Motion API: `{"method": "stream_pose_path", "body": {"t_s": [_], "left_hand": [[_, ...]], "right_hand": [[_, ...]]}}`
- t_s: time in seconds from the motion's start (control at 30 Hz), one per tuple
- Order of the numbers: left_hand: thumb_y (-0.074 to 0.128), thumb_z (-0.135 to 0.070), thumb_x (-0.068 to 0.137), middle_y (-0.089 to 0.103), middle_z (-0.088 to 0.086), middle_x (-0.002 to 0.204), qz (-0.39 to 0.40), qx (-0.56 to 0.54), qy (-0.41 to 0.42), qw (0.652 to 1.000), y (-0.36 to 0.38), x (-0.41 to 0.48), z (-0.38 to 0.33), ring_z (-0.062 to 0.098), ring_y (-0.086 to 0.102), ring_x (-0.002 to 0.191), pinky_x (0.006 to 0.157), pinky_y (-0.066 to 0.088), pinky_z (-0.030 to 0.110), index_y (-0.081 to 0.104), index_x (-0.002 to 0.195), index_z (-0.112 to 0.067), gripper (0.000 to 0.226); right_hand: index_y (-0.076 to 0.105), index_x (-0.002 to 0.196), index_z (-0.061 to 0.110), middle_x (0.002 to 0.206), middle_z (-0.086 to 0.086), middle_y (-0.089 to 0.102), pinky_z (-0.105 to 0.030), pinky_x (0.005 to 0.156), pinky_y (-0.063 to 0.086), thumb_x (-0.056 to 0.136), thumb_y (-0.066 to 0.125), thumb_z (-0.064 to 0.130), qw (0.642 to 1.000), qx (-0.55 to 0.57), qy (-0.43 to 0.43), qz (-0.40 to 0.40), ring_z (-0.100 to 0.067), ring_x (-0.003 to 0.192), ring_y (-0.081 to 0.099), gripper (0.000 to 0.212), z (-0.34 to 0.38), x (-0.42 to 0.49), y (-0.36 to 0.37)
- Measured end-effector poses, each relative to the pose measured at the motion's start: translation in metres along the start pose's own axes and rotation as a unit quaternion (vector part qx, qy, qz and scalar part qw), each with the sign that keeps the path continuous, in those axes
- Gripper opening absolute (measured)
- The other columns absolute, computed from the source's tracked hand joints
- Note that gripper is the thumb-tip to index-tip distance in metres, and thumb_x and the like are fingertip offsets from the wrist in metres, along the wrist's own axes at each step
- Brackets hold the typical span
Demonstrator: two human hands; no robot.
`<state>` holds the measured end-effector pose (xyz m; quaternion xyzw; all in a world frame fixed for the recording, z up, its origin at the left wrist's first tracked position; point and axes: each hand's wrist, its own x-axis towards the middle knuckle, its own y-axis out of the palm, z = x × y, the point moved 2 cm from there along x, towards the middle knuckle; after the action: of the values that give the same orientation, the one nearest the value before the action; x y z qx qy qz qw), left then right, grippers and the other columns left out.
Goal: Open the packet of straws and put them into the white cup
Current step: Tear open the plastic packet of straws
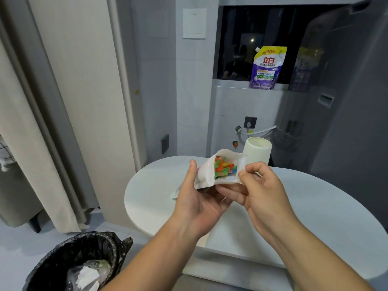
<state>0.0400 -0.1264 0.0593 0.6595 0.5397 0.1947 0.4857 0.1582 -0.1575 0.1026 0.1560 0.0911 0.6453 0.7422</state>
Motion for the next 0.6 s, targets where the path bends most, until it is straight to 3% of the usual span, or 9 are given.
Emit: {"method": "stream_pose_path", "body": {"t_s": [0.27, 0.4, 0.5, 0.6], "left_hand": [[0.064, -0.058, 0.092, 0.071, 0.023, 0.125, -0.014, -0.014, 0.083, 0.996, 0.014, 0.016, 0.0, 0.041, 0.065, 0.127, 0.114, 0.046, 0.054, 0.065, 0.137, -0.002, 0.072], [0.068, -0.043, 0.094, 0.076, 0.016, 0.108, -0.017, 0.075, 0.149, 0.986, 0.02, 0.028, -0.005, 0.033, 0.075, 0.104, 0.105, 0.054, 0.05, 0.066, 0.128, -0.004, 0.052], [0.081, -0.03, 0.084, 0.07, 0.02, 0.12, -0.027, 0.143, 0.249, 0.957, 0.017, 0.039, -0.01, 0.045, 0.066, 0.122, 0.105, 0.053, 0.058, 0.053, 0.144, 0.0, 0.073], [0.084, -0.027, 0.08, 0.067, 0.023, 0.133, -0.009, 0.241, 0.328, 0.913, 0.018, 0.045, -0.011, 0.04, 0.068, 0.121, 0.102, 0.056, 0.057, 0.047, 0.147, -0.005, 0.08]], "right_hand": [[0.052, 0.099, 0.002, 0.097, -0.026, 0.075, -0.038, 0.063, 0.063, 0.101, 0.044, -0.005, 0.99, 0.114, 0.077, 0.0, -0.038, 0.084, 0.076, 0.011, -0.016, 0.003, -0.014], [0.059, 0.105, -0.005, 0.101, -0.022, 0.076, -0.047, 0.075, 0.062, 0.103, 0.044, 0.01, 0.983, 0.137, 0.119, 0.0, -0.043, 0.091, 0.074, 0.021, -0.02, 0.008, -0.022], [0.058, 0.111, -0.001, 0.105, -0.024, 0.075, -0.05, 0.079, 0.059, 0.106, 0.042, 0.032, 0.975, 0.158, 0.156, -0.026, -0.042, 0.096, 0.073, 0.038, -0.024, 0.014, -0.024], [0.059, 0.12, 0.003, 0.106, -0.023, 0.075, -0.054, 0.091, 0.055, 0.105, 0.037, 0.044, 0.964, 0.183, 0.185, -0.054, -0.039, 0.099, 0.073, 0.049, -0.028, 0.021, -0.025]]}}
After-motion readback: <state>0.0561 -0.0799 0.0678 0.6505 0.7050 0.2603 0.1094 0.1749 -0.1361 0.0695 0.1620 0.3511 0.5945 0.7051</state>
